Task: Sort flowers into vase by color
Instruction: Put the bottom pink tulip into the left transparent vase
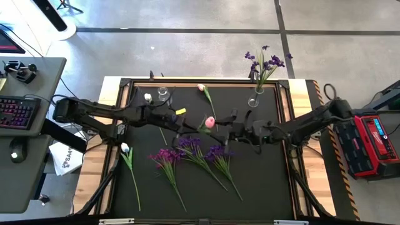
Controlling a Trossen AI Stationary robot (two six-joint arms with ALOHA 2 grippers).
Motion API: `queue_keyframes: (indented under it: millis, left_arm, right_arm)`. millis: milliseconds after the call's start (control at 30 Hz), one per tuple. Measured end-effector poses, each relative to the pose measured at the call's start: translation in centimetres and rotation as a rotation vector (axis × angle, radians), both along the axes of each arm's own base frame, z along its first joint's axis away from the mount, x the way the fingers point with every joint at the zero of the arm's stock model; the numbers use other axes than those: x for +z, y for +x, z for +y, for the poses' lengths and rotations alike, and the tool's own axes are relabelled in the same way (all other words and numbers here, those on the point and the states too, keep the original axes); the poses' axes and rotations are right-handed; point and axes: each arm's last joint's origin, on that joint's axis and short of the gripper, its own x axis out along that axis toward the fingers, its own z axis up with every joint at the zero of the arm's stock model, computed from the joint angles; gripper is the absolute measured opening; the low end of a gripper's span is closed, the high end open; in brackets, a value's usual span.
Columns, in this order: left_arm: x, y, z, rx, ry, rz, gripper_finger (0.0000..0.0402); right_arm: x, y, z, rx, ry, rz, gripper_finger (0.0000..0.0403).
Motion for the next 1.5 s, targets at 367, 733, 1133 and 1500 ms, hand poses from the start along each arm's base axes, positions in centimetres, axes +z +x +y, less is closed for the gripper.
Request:
queue_keyframes:
  millis: [367,733,1133,1500]
  left_arm:
    - [2.4,-8.2,2.7,0.443,0.045,-0.146,0.0000]
    - [4.2,-13.4,9.2,0.718,0.043,-0.227,0.0000]
    - [1.8,-13.9,14.7,0.733,-0.103,-0.164,0.0000]
    - [1.9,-13.3,15.1,0.706,-0.123,-0.203,0.0000]
  right_arm:
    - [-0.2,-1.5,2.8,0.030,0.021,0.066,0.0244]
    - [-5.0,1.5,3.1,-0.036,0.005,0.180,0.0217]
    - [-5.3,2.1,2.6,-0.035,0.013,0.160,0.0197]
    - [-5.3,2.1,2.5,-0.036,0.023,0.158,0.0197]
